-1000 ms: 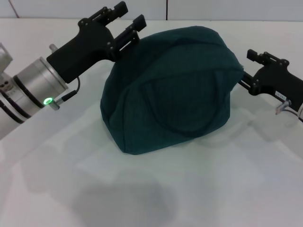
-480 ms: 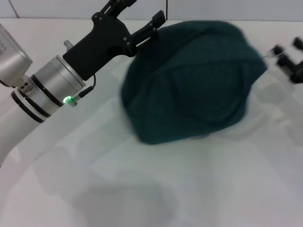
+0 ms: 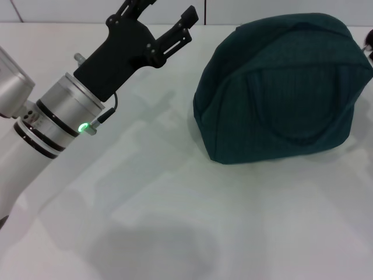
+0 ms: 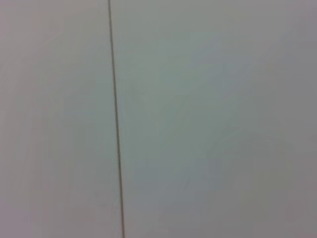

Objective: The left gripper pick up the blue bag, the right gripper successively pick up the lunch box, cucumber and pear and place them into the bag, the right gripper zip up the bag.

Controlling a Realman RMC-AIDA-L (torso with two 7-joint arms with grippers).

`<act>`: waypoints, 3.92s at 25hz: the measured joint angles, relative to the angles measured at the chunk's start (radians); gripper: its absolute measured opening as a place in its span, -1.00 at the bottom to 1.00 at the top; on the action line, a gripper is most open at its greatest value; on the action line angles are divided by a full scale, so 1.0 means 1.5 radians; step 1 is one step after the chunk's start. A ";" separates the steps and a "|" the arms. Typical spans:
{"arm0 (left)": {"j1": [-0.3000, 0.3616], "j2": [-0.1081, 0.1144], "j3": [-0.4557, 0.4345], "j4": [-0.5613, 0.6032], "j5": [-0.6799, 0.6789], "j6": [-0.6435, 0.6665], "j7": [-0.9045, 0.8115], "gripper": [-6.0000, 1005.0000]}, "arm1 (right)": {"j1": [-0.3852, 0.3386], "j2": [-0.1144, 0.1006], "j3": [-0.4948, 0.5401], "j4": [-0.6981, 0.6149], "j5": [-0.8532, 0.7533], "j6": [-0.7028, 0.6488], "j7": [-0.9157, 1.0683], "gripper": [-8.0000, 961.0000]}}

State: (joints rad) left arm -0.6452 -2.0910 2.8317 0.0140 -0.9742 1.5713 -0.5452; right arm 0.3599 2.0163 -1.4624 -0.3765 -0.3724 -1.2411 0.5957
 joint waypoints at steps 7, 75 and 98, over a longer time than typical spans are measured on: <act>0.002 0.001 0.000 0.003 0.000 0.001 0.000 0.62 | 0.003 -0.001 -0.030 0.010 -0.002 0.044 0.001 0.13; -0.052 0.003 0.007 -0.126 0.173 -0.006 -0.093 -0.79 | 0.132 0.005 -0.120 0.043 -0.002 0.080 0.028 0.01; -0.005 0.007 0.001 -0.133 0.103 0.012 -0.074 -0.79 | 0.143 0.003 -0.128 0.045 -0.002 0.262 0.051 -0.04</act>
State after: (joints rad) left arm -0.6521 -2.0811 2.8331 -0.1857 -0.8196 1.5900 -0.6563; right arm 0.5737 2.0204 -1.6550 -0.3096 -0.3748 -0.8481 0.6727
